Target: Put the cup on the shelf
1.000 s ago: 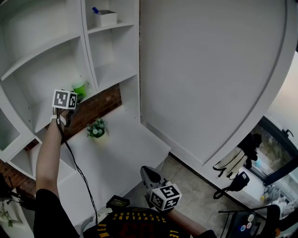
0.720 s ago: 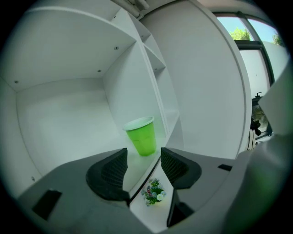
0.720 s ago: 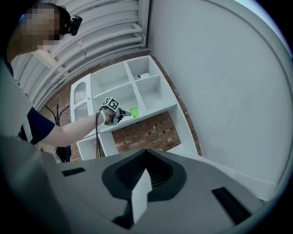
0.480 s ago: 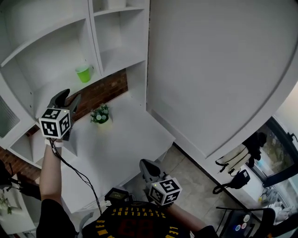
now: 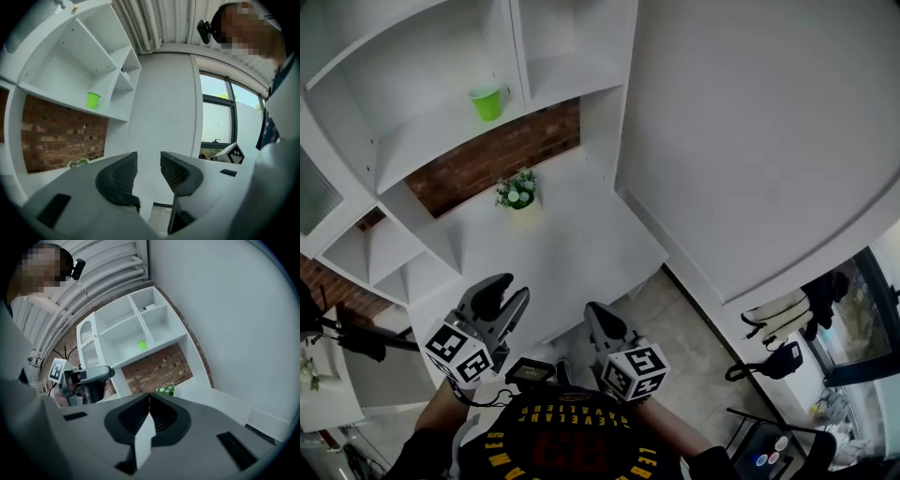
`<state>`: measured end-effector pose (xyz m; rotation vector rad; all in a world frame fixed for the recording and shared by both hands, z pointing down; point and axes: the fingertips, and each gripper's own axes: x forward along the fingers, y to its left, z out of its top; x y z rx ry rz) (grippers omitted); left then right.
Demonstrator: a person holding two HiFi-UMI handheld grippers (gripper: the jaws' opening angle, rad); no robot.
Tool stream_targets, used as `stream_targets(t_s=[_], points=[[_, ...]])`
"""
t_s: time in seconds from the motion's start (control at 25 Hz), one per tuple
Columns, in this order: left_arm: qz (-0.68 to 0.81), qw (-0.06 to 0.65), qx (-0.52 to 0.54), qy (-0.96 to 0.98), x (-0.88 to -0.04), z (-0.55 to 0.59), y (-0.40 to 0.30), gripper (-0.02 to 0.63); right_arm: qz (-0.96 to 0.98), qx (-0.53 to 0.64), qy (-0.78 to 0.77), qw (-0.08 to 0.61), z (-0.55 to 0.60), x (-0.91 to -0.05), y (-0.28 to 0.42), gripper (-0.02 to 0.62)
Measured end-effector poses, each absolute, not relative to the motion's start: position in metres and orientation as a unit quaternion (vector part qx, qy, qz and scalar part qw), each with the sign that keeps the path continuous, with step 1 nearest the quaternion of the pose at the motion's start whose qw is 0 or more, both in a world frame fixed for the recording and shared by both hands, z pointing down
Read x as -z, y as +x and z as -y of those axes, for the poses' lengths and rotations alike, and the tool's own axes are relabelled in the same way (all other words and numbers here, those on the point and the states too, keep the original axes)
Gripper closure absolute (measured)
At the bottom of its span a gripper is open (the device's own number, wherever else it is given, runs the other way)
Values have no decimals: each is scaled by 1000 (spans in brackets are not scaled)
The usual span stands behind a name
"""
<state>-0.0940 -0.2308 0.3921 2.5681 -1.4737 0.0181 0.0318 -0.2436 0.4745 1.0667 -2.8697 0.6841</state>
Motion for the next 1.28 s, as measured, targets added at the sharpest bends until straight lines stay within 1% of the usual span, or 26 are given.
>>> stream_targets(t_s=[0.08, 0.2, 0.24, 0.32, 0.52, 0.72, 0.92, 1.08, 1.28], points=[[503, 96, -10, 859, -409, 220, -83, 480, 917, -221, 333, 5, 240, -478, 29, 589], [511, 118, 2, 851, -419, 203, -76, 578, 919, -221, 326, 8, 234, -482, 28, 589], [511, 126, 6, 850, -420, 198, -74, 600, 920, -221, 324, 8, 233, -482, 28, 589], [515, 133, 5, 847, -421, 190, -72, 603, 921, -221, 320, 4, 230, -482, 29, 589], [560, 118, 9, 820, -416, 187, -88, 603, 930, -205, 305, -16, 227, -474, 31, 589], [600, 119, 23, 791, -407, 180, -107, 603, 936, -191, 295, -4, 215, -464, 34, 589], [620, 143, 39, 770, -424, 172, -127, 603, 938, -189, 289, 11, 208, -474, 28, 589], [626, 162, 48, 762, -431, 165, -130, 603, 942, -183, 282, 17, 202, -473, 27, 589], [627, 165, 54, 759, -431, 161, -130, 603, 944, -178, 277, 18, 197, -470, 27, 589]])
